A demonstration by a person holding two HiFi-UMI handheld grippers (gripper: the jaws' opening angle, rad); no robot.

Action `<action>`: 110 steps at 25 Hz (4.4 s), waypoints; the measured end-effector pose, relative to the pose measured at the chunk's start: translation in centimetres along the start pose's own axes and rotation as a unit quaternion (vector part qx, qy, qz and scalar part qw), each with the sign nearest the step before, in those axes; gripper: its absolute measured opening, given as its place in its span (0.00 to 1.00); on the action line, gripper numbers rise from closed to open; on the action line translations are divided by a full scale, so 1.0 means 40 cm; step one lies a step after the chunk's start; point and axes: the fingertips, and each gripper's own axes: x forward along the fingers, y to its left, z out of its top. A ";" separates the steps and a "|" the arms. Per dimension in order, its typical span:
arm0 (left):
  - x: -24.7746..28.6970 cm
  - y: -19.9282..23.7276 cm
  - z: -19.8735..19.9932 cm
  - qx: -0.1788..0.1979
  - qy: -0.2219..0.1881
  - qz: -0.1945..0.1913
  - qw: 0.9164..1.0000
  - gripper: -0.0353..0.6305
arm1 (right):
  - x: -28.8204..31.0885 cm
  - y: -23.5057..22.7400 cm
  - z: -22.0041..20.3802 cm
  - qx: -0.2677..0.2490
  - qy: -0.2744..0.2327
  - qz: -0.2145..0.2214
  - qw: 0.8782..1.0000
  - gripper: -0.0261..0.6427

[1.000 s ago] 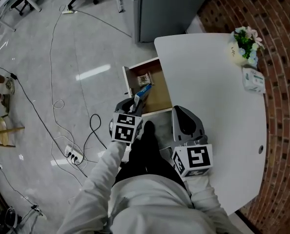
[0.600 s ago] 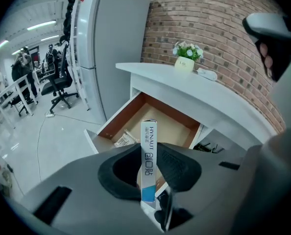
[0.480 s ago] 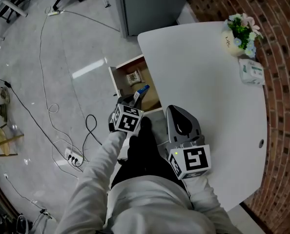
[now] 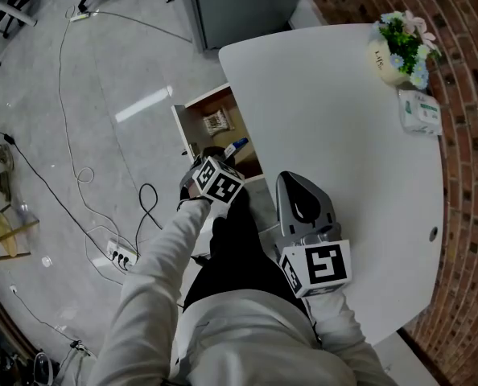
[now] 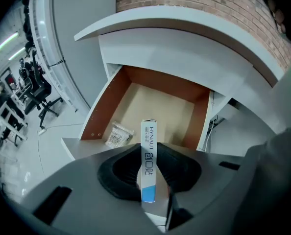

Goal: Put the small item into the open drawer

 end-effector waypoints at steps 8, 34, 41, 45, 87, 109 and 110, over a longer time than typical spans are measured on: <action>0.091 -0.010 -0.031 0.059 0.044 -0.007 0.997 0.21 | 0.009 -0.002 -0.012 -0.005 0.007 0.002 1.000 0.08; 0.208 -0.035 -0.068 0.147 0.104 -0.020 0.983 0.21 | 0.031 0.000 -0.054 -0.007 0.042 -0.004 0.999 0.08; 0.212 -0.035 -0.099 0.146 0.118 -0.035 0.982 0.25 | 0.031 0.003 -0.058 -0.013 0.044 -0.003 0.999 0.08; 0.204 -0.040 -0.102 0.130 0.115 -0.045 0.984 0.29 | 0.030 0.004 -0.060 -0.010 0.045 -0.006 0.999 0.08; -0.489 0.040 0.043 -0.115 -0.207 0.044 0.971 0.21 | -0.075 0.176 -0.040 -0.030 0.003 0.018 0.999 0.08; -0.847 0.060 -0.072 -0.168 -0.338 0.120 0.918 0.09 | -0.126 0.319 0.007 -0.051 -0.028 0.043 0.997 0.08; -0.858 0.059 -0.082 -0.169 -0.341 0.124 0.917 0.09 | -0.129 0.326 0.008 -0.052 -0.028 0.045 0.997 0.08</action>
